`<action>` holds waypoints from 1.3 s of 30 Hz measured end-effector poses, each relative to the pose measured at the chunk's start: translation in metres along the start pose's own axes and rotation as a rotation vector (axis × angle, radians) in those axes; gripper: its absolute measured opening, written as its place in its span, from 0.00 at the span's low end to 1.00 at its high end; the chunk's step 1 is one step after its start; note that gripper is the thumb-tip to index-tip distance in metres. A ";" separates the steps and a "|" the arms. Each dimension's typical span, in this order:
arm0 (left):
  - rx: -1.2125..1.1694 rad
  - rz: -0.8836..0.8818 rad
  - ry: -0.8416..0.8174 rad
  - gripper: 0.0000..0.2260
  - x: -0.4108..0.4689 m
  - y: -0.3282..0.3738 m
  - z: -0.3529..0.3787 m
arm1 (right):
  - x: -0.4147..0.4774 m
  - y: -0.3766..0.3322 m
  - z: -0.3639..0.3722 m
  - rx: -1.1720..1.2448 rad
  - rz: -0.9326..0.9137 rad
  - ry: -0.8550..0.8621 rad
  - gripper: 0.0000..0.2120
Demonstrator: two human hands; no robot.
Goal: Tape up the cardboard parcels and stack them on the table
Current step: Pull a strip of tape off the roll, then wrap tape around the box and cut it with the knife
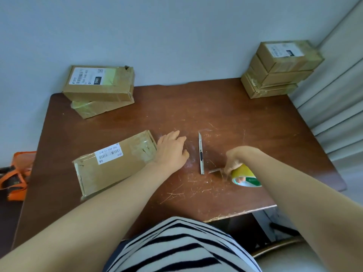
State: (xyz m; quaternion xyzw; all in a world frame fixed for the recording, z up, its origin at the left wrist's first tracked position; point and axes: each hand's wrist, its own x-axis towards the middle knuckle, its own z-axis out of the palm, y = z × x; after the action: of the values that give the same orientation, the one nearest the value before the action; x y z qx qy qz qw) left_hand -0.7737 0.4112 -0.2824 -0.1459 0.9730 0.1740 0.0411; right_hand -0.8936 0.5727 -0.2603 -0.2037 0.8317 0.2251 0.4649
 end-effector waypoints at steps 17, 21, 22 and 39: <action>-0.882 -0.468 -0.270 0.17 -0.001 0.008 0.000 | -0.025 -0.022 -0.012 -0.018 -0.033 0.193 0.09; -1.401 -0.743 -0.537 0.14 -0.006 0.013 -0.008 | -0.066 -0.019 -0.065 0.116 -0.105 0.342 0.09; -1.507 -0.737 -0.585 0.16 -0.006 0.012 -0.009 | -0.073 -0.019 -0.070 0.184 -0.126 0.366 0.11; -1.425 -0.605 -0.063 0.04 0.003 -0.070 -0.032 | -0.056 -0.110 -0.024 1.004 -0.283 0.247 0.19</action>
State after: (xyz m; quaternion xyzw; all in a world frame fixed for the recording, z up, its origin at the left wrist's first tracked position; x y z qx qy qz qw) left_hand -0.7563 0.3361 -0.2763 -0.3914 0.5426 0.7431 0.0106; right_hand -0.8224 0.4773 -0.2209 -0.0914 0.8499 -0.2910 0.4297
